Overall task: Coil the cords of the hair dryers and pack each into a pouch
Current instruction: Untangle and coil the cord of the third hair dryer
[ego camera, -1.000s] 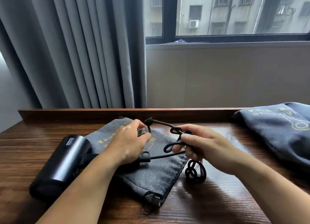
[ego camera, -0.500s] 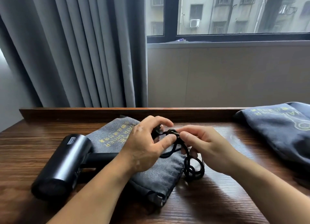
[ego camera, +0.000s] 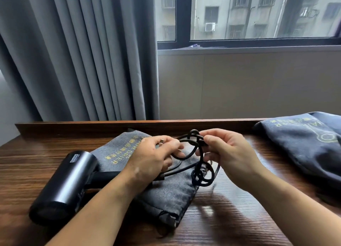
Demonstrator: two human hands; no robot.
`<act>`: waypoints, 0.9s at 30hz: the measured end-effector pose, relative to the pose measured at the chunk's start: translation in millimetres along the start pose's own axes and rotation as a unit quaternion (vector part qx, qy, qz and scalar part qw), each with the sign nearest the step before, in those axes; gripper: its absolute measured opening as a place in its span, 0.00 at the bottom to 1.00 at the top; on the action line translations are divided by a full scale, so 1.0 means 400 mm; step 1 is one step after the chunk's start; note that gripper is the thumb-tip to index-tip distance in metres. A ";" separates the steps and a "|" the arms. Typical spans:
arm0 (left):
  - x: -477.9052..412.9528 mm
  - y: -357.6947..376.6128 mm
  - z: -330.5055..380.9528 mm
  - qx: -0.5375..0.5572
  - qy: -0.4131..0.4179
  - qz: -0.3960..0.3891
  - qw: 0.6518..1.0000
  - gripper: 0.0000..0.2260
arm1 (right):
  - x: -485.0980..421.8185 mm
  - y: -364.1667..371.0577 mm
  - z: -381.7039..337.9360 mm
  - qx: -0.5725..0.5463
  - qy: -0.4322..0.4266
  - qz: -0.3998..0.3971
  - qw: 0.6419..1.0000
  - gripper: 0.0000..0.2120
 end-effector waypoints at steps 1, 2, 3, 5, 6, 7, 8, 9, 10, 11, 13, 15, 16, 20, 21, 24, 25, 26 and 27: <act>-0.001 0.003 -0.006 0.048 -0.017 0.011 0.999 0.11 | 0.000 0.003 0.000 -0.001 0.001 -0.001 1.000 0.12; -0.002 0.005 -0.009 0.067 -0.023 0.014 0.997 0.12 | -0.001 0.005 0.002 0.000 0.003 -0.003 1.000 0.12; -0.002 0.008 -0.011 0.070 -0.026 0.010 0.997 0.12 | -0.001 0.006 0.003 0.001 0.006 -0.004 1.000 0.13; 0.000 0.017 -0.017 0.064 -0.029 -0.013 0.997 0.10 | 0.002 0.011 0.006 0.000 0.015 -0.015 1.000 0.15; 0.001 0.022 -0.021 0.065 -0.027 -0.030 0.997 0.10 | 0.005 0.018 0.008 0.002 0.019 -0.024 1.000 0.15; 0.002 0.031 -0.021 0.068 -0.022 -0.046 0.996 0.09 | 0.009 0.026 0.009 0.016 0.018 -0.031 0.999 0.14; 0.003 0.038 -0.016 0.069 -0.011 -0.054 0.996 0.08 | 0.013 0.034 0.007 0.041 0.011 -0.032 0.999 0.12; 0.004 0.044 -0.009 0.068 0.005 -0.053 0.996 0.08 | 0.017 0.040 0.004 0.071 0.000 -0.023 0.997 0.09; 0.005 0.045 -0.005 0.061 0.021 -0.040 0.997 0.08 | 0.021 0.043 0.000 0.099 -0.015 -0.007 0.995 0.07; 0.004 0.041 -0.003 0.048 0.033 -0.018 0.998 0.08 | 0.023 0.045 -0.006 0.124 -0.031 0.010 0.992 0.06; 0.002 0.026 -0.003 0.027 0.054 0.034 0.998 0.06 | 0.027 0.046 -0.018 0.188 -0.065 0.036 0.979 0.05; 0.002 0.017 -0.007 0.017 0.058 0.053 0.997 0.08 | 0.026 0.049 -0.026 0.253 -0.070 0.037 0.964 0.07; 0.000 0.018 -0.006 0.012 0.055 0.046 0.997 0.09 | 0.025 0.050 -0.029 0.268 -0.058 0.026 0.961 0.09; -0.005 0.018 -0.004 0.046 0.036 0.037 0.998 0.07 | 0.008 0.050 -0.055 0.219 0.000 -0.015 0.976 0.08; -0.007 0.021 -0.005 0.076 0.027 0.037 0.996 0.09 | 0.003 0.052 -0.061 0.185 0.011 -0.028 0.982 0.08; -0.011 0.024 0.003 0.204 0.018 0.047 0.978 0.10 | -0.012 0.068 -0.070 0.073 0.033 -0.063 0.995 0.11; -0.011 0.023 0.009 0.241 0.022 0.042 0.969 0.09 | -0.018 0.074 -0.069 0.047 0.037 -0.067 0.996 0.13; -0.011 0.023 0.014 0.272 0.026 0.026 0.962 0.09 | -0.022 0.080 -0.068 0.028 0.040 -0.069 0.996 0.13; -0.010 0.022 0.019 0.292 0.030 -0.004 0.956 0.11 | -0.028 0.087 -0.066 0.016 0.039 -0.072 0.996 0.12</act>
Point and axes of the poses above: each hand's wrist, its own x-axis away from the middle knuckle, its own y-axis out of the palm, z = x × y, the point moved 7 cm from there along -x, towards the middle knuckle, and after that the axes turned 14 degrees about y, right-handed, at the moved point
